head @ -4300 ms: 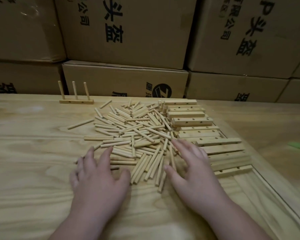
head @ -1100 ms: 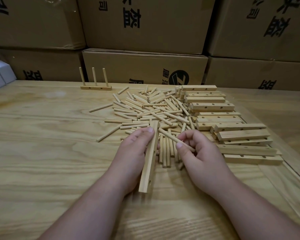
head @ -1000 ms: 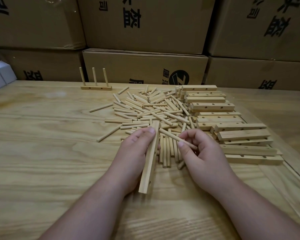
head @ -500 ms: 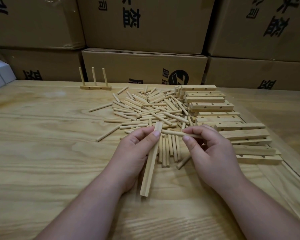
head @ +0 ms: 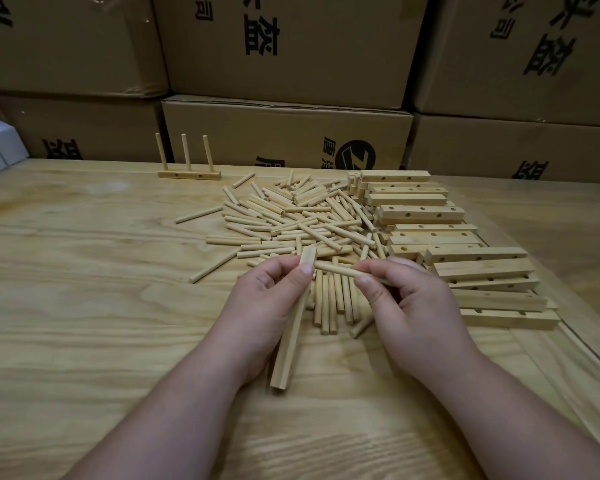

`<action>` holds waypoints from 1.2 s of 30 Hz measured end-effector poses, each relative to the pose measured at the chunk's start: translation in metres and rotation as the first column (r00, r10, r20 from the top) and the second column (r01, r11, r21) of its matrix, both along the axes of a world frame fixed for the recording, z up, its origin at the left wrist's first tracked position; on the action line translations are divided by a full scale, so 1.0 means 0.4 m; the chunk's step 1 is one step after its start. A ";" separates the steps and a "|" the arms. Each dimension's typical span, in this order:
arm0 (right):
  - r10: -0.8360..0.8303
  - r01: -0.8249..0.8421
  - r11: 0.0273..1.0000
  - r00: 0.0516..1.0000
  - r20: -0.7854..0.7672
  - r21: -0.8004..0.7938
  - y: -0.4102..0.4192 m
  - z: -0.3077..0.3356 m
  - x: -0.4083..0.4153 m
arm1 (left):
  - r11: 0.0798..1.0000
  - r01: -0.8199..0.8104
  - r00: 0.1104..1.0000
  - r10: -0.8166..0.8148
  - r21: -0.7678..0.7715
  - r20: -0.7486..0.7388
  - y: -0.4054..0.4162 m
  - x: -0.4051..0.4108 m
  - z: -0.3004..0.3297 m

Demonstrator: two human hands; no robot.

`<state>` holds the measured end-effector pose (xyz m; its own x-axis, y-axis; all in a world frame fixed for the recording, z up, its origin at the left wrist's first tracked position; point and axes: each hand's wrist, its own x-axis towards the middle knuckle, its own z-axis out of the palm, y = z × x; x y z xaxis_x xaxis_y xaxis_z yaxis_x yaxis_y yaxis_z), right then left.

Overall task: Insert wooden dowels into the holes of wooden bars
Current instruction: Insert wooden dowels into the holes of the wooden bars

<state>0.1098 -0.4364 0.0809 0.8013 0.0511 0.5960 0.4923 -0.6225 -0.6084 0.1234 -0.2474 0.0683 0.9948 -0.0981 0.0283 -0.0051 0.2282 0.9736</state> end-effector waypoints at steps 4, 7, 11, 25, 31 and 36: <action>-0.011 0.011 1.000 1.000 0.019 -0.014 -0.005 0.005 -0.002 | 0.999 0.035 0.998 -0.037 -0.041 -0.046 0.002 0.002 0.002; 0.000 0.000 1.000 1.000 -0.018 0.004 -0.016 0.007 -0.001 | 0.998 0.060 0.995 -0.062 -0.016 -0.075 0.006 0.004 0.003; -0.019 0.019 1.000 0.999 -0.030 0.017 -0.015 0.004 -0.001 | 0.999 0.052 0.996 -0.051 0.011 -0.076 0.007 0.011 -0.002; -0.002 0.008 0.997 0.996 -0.085 0.075 -0.011 0.003 -0.005 | 0.990 0.131 0.983 -0.137 -0.057 -0.121 0.014 0.007 0.011; -0.047 0.059 0.977 0.997 -0.065 0.206 -0.021 0.004 -0.004 | 0.987 0.131 0.990 -0.125 0.093 -0.069 0.013 -0.001 0.005; 0.061 -0.006 0.938 0.987 -0.146 0.348 -0.019 0.007 -0.014 | 1.000 0.022 0.994 -0.022 -0.002 -0.111 0.012 0.010 0.004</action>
<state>0.1043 -0.4440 0.0837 0.8849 -0.1077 0.4532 0.3942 -0.3454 -0.8517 0.1273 -0.2427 0.0700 0.9894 -0.1202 -0.0817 0.1076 0.2277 0.9678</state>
